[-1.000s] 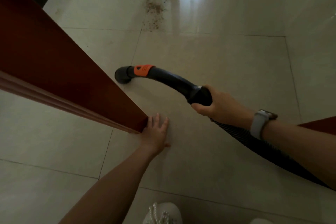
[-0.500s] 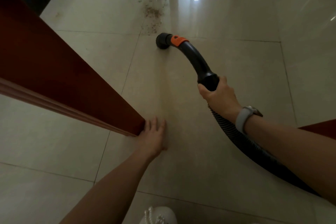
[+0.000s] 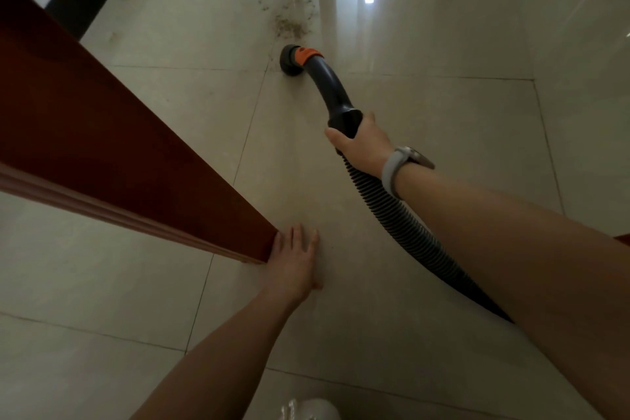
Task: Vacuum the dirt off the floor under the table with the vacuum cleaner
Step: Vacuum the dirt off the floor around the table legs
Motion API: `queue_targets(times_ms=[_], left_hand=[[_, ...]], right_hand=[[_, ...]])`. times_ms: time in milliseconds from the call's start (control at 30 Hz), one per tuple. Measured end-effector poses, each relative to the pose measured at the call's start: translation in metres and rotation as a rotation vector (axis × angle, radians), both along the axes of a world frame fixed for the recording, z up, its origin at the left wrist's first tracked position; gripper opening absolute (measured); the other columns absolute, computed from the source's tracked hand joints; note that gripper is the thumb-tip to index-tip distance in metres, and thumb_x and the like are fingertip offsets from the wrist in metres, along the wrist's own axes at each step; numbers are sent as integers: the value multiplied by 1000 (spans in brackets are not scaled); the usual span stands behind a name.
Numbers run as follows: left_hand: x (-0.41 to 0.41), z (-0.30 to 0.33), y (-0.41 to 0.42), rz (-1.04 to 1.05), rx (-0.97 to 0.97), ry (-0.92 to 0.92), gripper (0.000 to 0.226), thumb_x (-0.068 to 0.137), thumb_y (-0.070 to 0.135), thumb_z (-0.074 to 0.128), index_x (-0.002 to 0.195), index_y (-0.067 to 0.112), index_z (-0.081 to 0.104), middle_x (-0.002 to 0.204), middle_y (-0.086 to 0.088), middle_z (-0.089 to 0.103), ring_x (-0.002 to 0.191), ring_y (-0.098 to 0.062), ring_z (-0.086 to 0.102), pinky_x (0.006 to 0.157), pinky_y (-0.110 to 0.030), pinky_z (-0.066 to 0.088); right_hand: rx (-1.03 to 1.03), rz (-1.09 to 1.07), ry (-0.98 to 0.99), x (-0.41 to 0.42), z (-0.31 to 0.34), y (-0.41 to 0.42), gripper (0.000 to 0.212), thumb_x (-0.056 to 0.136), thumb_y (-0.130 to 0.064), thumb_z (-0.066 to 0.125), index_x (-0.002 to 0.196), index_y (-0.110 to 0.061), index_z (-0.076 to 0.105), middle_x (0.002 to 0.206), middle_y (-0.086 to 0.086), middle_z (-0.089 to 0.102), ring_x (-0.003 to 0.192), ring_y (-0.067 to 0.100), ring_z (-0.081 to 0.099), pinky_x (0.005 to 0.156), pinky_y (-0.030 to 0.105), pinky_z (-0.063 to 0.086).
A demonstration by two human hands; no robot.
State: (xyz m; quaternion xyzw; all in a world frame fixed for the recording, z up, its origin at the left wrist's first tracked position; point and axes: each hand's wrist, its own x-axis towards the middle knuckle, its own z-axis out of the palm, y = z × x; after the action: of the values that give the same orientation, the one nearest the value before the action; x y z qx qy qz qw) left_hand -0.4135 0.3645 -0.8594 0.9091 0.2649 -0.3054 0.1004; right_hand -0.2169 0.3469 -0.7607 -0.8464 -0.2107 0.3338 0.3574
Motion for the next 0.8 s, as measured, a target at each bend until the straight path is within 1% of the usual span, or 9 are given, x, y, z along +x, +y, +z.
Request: queue_targets(times_ms=[100, 167, 200, 300, 433, 533, 600, 733, 800], left_hand=[[0, 1, -1, 7, -12, 2, 98, 88, 40, 61, 151, 18, -11, 157, -18, -15, 146, -32, -12, 117, -41, -6], [0, 0, 0, 15, -14, -4, 98, 88, 40, 62, 151, 19, -11, 157, -17, -15, 146, -31, -12, 117, -41, -7], [0, 0, -1, 16, -10, -9, 98, 88, 40, 62, 151, 19, -10, 157, -17, -15, 146, -31, -12, 117, -41, -7], [0, 0, -1, 1, 2, -16, 97, 88, 40, 62, 151, 17, -9, 157, -18, -13, 146, -32, -9, 117, -41, -6], [-1, -2, 1, 16, -15, -23, 98, 87, 43, 61, 151, 20, -9, 158, -16, -15, 146, -30, -10, 117, -40, -6], [-2, -1, 1, 10, -5, -21, 98, 87, 44, 60, 151, 20, -10, 158, -15, -15, 146, -29, -10, 117, -39, -6], [-1, 0, 1, 3, 0, -18, 97, 88, 44, 60, 151, 20, -10, 158, -15, -15, 146, -29, -11, 116, -38, -7], [-1, 1, 2, 4, -3, -22, 96, 88, 45, 59, 151, 20, -10, 158, -15, -15, 146, -28, -11, 116, -38, -7], [-2, 1, 2, -1, -5, -27, 96, 88, 45, 60, 151, 20, -9, 158, -15, -15, 146, -28, -11, 116, -37, -7]], right_hand=[[3, 3, -23, -7, -1, 6, 64, 93, -43, 53, 137, -6, 24, 133, 17, 47, 116, 33, 51, 84, 35, 41], [1, 16, -44, -8, -1, 8, 62, 93, -43, 52, 136, -7, 25, 131, 17, 48, 114, 33, 53, 81, 34, 40], [0, 22, -39, -8, -1, 8, 62, 93, -43, 52, 136, -7, 24, 131, 16, 48, 113, 33, 53, 81, 35, 41], [-13, 44, 12, -4, 2, 13, 68, 93, -46, 51, 139, -7, 20, 133, 16, 47, 115, 33, 52, 90, 41, 44], [-52, 105, 38, 0, 7, 20, 75, 93, -48, 50, 143, -5, 14, 134, 17, 45, 118, 34, 50, 95, 41, 44], [-68, 166, 74, -2, 10, 28, 76, 92, -44, 53, 144, -6, 12, 134, 17, 44, 117, 33, 50, 94, 41, 45], [-60, 184, 66, -4, 11, 32, 75, 92, -41, 56, 144, -8, 13, 133, 16, 45, 115, 32, 51, 94, 41, 46], [-35, 136, -10, -5, 9, 40, 68, 92, -39, 57, 142, -12, 20, 133, 15, 47, 114, 32, 52, 90, 40, 46], [-31, 91, -13, -3, 9, 42, 67, 91, -39, 57, 142, -12, 21, 134, 16, 46, 115, 34, 52, 91, 41, 45]])
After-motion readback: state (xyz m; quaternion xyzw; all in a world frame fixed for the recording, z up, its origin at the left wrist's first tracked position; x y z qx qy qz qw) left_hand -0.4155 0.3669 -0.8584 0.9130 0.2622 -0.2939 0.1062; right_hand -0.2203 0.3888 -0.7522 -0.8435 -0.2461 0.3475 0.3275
